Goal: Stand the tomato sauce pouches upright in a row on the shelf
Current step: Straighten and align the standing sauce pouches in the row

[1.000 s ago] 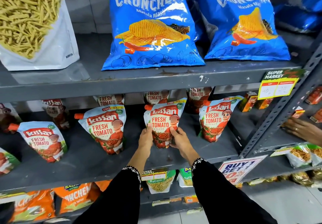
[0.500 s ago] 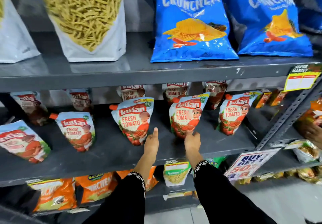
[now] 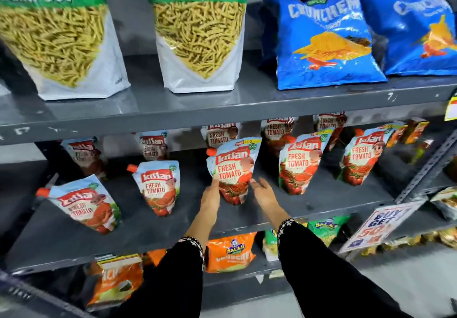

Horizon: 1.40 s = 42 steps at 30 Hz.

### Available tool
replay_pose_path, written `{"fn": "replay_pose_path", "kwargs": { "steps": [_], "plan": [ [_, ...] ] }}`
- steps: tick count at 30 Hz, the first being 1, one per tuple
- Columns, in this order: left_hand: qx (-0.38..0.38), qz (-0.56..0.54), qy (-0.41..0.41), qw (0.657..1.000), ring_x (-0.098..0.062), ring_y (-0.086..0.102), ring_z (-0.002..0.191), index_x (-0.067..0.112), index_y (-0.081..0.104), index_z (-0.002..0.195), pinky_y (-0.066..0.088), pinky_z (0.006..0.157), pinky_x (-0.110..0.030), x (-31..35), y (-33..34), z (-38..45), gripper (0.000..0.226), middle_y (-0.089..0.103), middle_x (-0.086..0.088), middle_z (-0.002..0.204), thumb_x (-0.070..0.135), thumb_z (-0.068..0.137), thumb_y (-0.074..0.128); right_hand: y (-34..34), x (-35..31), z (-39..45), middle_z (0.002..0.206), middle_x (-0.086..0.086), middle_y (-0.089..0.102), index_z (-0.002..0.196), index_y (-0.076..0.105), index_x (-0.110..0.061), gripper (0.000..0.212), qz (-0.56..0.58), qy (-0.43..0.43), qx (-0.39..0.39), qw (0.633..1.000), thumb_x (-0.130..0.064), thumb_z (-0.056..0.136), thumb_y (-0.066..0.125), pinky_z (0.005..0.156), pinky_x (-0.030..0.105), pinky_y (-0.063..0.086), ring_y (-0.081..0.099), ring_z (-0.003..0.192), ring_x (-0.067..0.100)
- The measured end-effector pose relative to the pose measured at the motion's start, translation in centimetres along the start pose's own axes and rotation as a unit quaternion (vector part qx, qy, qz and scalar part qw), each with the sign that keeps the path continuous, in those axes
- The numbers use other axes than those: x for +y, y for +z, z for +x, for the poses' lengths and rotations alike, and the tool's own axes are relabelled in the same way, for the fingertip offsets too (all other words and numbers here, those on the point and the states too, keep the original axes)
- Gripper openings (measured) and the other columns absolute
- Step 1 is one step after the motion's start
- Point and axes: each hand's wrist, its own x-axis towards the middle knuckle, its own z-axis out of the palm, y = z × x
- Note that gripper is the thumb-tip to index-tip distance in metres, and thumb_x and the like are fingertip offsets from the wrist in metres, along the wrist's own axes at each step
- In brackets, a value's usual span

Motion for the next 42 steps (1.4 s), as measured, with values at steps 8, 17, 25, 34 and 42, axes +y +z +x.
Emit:
{"fn": "replay_pose_path", "kwargs": {
  "steps": [8, 17, 25, 34, 42],
  "plan": [
    [-0.056, -0.057, -0.031, 0.996, -0.027, 0.040, 0.136, 0.014, 0.035, 0.144, 0.031, 0.113, -0.042, 0.3, 0.5, 0.9, 0.064, 0.042, -0.009, 0.149, 0.055, 0.095, 0.029, 1.4, 0.0, 1.8, 0.133, 0.011, 0.057, 0.136, 0.044, -0.014, 0.042, 0.062, -0.019, -0.080, 0.995, -0.020, 0.095, 0.049, 0.099, 0.041, 0.046, 0.056, 0.117, 0.027],
    [-0.066, -0.081, -0.033, 0.994, -0.032, 0.047, 0.131, 0.014, 0.032, 0.145, 0.038, 0.109, -0.044, 0.4, 1.2, 1.4, 0.071, 0.044, -0.016, 0.147, 0.061, 0.091, 0.033, 0.9, 0.7, 2.2, 0.110, 0.011, 0.064, 0.109, 0.059, -0.015, 0.022, 0.000, -0.043, -0.040, 0.998, -0.027, 0.094, 0.048, 0.083, 0.035, 0.052, 0.061, 0.097, 0.023],
    [-0.063, -0.056, -0.031, 0.996, -0.036, 0.047, 0.130, 0.016, 0.030, 0.145, 0.039, 0.111, -0.046, 0.8, 0.8, 1.4, 0.066, 0.042, -0.017, 0.148, 0.057, 0.093, 0.035, 0.7, 0.8, 2.1, 0.103, 0.010, 0.063, 0.097, 0.057, -0.016, 0.013, -0.015, -0.058, -0.040, 0.997, -0.026, 0.094, 0.049, 0.075, 0.035, 0.050, 0.060, 0.092, 0.024],
    [-0.056, -0.056, -0.030, 0.996, -0.035, 0.045, 0.132, 0.015, 0.031, 0.145, 0.037, 0.110, -0.044, 1.0, 1.1, 0.6, 0.065, 0.041, -0.015, 0.149, 0.056, 0.094, 0.032, 0.6, 0.8, 1.8, 0.128, 0.015, 0.061, 0.121, 0.056, -0.012, 0.032, -0.012, -0.045, -0.029, 0.998, -0.029, 0.094, 0.048, 0.082, 0.034, 0.053, 0.061, 0.103, 0.025],
    [0.079, 0.000, -0.020, 0.997, -0.034, 0.038, 0.136, 0.009, 0.030, 0.146, 0.031, 0.113, -0.045, -1.4, -2.1, -0.3, 0.070, 0.038, -0.015, 0.150, 0.056, 0.094, 0.030, 2.5, 2.9, -0.2, 0.141, 0.021, 0.047, 0.142, 0.032, -0.002, 0.058, -0.059, -0.073, 0.121, 0.988, -0.029, 0.093, 0.049, 0.106, 0.041, 0.038, 0.046, 0.130, 0.035]
  ]
}}
